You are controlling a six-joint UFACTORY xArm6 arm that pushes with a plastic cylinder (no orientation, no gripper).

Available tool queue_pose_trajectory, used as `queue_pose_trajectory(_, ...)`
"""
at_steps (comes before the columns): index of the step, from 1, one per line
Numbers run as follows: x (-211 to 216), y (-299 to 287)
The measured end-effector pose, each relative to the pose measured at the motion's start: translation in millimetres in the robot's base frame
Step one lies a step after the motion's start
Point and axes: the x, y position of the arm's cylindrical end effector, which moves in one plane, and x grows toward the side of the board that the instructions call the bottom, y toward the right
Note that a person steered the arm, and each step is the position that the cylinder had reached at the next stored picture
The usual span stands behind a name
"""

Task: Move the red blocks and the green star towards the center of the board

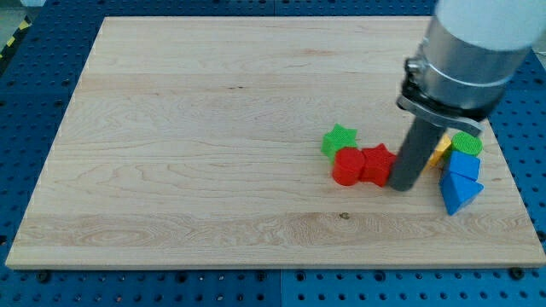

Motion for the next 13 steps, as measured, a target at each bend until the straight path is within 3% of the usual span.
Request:
queue_pose_trajectory(1, -6, -21)
queue_pose_trajectory(2, 23, -34)
queue_pose_trajectory(4, -11, -89)
queue_pose_trajectory(5, -21, -89)
queue_pose_trajectory(7, 10, -78)
queue_pose_trajectory(9, 7, -38)
queue_pose_trajectory(11, -45, -18)
queue_pose_trajectory(13, -74, -46)
